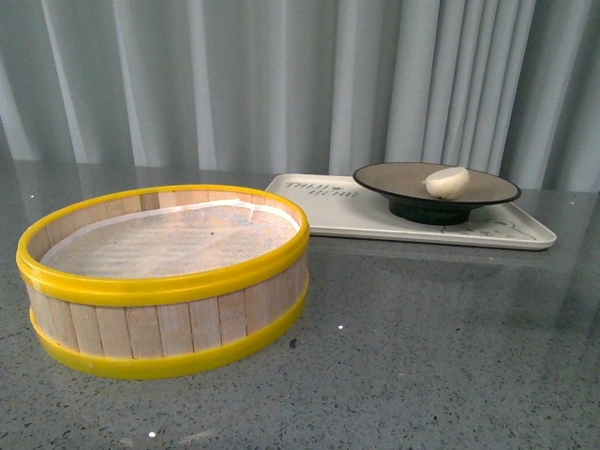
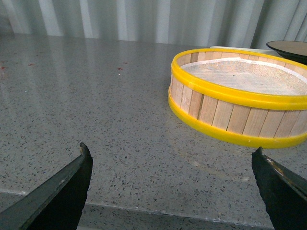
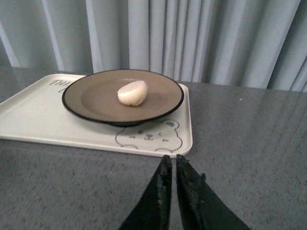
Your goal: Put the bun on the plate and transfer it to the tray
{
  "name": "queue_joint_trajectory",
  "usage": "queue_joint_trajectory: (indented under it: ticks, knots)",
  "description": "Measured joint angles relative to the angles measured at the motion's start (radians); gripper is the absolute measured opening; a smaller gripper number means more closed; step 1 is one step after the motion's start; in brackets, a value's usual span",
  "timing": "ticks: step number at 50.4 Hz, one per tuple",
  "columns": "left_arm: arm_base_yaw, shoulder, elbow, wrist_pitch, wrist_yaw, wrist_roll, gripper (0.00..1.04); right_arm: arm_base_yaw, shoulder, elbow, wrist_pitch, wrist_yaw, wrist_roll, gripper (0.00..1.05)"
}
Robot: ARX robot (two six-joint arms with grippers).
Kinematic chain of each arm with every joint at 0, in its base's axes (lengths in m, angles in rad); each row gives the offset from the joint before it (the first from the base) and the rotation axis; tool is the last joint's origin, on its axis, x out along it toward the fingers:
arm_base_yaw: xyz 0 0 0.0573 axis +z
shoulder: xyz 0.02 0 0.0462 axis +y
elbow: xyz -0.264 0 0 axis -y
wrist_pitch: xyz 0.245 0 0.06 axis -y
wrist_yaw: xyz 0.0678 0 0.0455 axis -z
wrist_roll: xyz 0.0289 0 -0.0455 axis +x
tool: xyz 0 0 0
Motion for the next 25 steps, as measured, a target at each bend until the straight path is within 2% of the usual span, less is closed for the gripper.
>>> queue_joint_trajectory:
  ticks: [1, 6, 10, 25]
  knots:
    - [0.000, 0.000, 0.000, 0.000, 0.000, 0.000, 0.98, -0.002, -0.012, -0.020, 0.007, -0.002, 0.000, 0.01]
    - [0.000, 0.000, 0.000, 0.000, 0.000, 0.000, 0.98, -0.039, -0.082, -0.121, 0.037, -0.051, 0.004, 0.02]
    - [0.000, 0.000, 0.000, 0.000, 0.000, 0.000, 0.98, -0.058, -0.128, -0.181, 0.050, -0.050, 0.006, 0.02]
    - [0.000, 0.000, 0.000, 0.000, 0.000, 0.000, 0.98, -0.062, -0.266, -0.323, 0.053, -0.054, 0.007, 0.02]
